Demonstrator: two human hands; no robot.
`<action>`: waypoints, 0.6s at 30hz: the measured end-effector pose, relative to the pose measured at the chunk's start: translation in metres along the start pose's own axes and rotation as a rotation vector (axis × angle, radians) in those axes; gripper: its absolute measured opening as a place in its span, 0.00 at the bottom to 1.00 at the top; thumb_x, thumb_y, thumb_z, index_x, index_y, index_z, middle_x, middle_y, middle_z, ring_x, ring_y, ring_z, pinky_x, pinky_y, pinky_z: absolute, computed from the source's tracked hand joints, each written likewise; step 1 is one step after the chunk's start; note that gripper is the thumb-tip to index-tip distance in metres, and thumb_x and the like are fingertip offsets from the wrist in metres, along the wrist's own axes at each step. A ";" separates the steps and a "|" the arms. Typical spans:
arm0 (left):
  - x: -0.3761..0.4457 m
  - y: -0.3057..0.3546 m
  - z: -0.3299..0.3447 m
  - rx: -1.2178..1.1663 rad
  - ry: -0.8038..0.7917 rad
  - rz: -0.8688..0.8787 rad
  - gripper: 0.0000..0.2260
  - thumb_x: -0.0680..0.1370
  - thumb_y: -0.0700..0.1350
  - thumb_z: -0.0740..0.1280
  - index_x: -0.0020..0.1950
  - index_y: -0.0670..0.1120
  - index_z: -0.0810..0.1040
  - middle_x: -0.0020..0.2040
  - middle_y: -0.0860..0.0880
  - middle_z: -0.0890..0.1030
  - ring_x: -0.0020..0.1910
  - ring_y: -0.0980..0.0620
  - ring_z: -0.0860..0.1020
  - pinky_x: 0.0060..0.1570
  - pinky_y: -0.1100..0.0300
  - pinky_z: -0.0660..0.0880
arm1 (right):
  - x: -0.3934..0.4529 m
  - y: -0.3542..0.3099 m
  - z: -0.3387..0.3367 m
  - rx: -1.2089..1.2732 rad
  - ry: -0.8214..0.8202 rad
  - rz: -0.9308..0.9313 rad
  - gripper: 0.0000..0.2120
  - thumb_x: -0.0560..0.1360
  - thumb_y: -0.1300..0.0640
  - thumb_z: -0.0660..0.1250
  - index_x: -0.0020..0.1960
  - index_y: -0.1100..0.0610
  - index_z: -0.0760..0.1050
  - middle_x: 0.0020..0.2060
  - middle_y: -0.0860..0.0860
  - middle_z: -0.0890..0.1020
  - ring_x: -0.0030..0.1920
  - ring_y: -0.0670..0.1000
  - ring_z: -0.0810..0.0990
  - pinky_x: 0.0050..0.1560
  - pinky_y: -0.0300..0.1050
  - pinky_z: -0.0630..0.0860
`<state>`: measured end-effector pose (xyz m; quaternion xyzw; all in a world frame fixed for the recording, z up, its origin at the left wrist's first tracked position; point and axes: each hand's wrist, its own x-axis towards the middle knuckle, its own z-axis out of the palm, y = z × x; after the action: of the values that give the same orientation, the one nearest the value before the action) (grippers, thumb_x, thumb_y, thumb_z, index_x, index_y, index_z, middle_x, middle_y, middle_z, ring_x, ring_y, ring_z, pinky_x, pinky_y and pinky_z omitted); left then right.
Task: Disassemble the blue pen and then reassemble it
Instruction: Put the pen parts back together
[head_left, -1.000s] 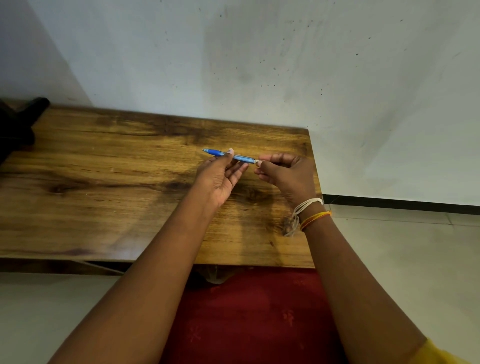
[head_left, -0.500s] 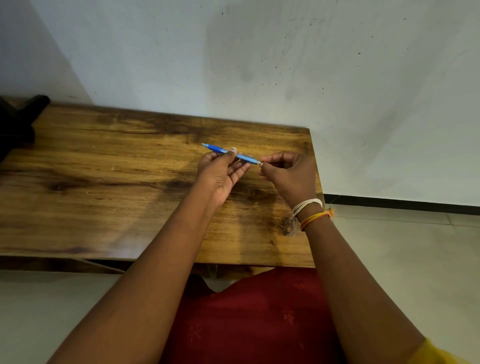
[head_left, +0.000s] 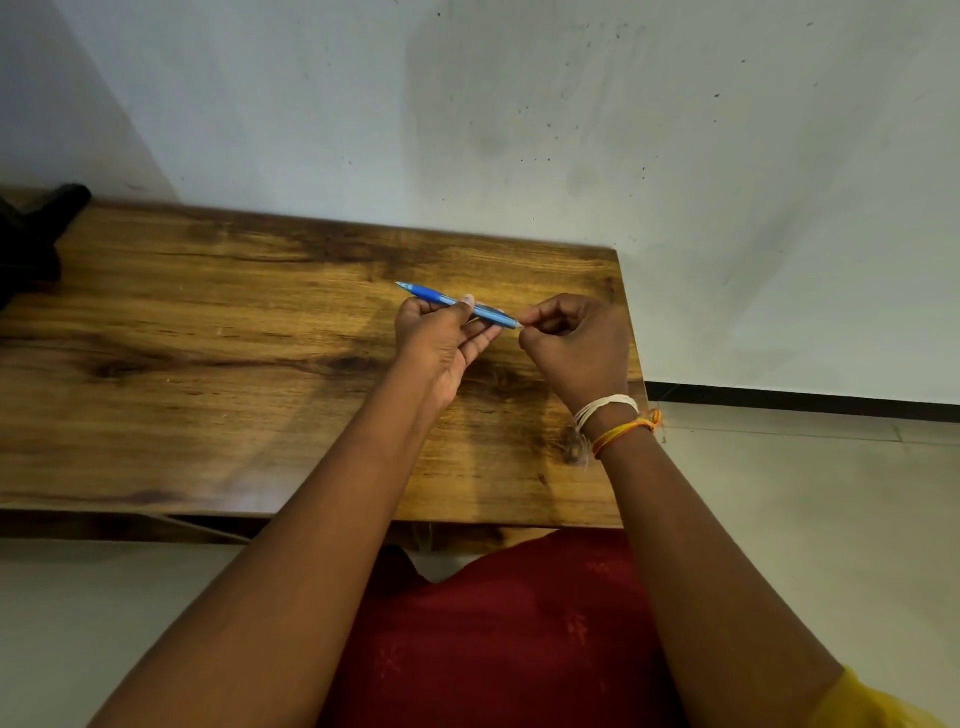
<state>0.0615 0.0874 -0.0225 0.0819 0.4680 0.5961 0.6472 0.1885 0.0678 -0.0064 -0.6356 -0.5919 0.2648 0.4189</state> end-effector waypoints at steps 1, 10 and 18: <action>0.000 -0.001 0.000 0.002 -0.003 -0.003 0.10 0.78 0.32 0.64 0.57 0.42 0.68 0.51 0.37 0.79 0.45 0.43 0.83 0.37 0.54 0.83 | 0.000 0.001 0.000 -0.007 0.006 0.003 0.06 0.66 0.63 0.72 0.39 0.53 0.83 0.31 0.43 0.81 0.32 0.41 0.80 0.33 0.31 0.76; 0.001 -0.004 0.000 0.026 0.017 -0.026 0.10 0.78 0.33 0.64 0.58 0.41 0.68 0.56 0.35 0.77 0.44 0.42 0.82 0.36 0.53 0.82 | 0.001 0.002 0.000 0.028 -0.021 0.058 0.05 0.65 0.62 0.73 0.39 0.53 0.83 0.33 0.45 0.83 0.33 0.41 0.81 0.34 0.32 0.77; 0.004 -0.001 -0.002 0.036 0.032 -0.035 0.12 0.78 0.34 0.64 0.60 0.40 0.68 0.54 0.35 0.78 0.42 0.43 0.83 0.34 0.53 0.82 | 0.000 0.001 0.000 0.031 -0.072 0.060 0.06 0.67 0.63 0.73 0.41 0.54 0.84 0.33 0.43 0.82 0.32 0.34 0.78 0.34 0.26 0.72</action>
<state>0.0598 0.0892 -0.0262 0.0757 0.4904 0.5776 0.6482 0.1887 0.0682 -0.0068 -0.6364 -0.5833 0.3091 0.3989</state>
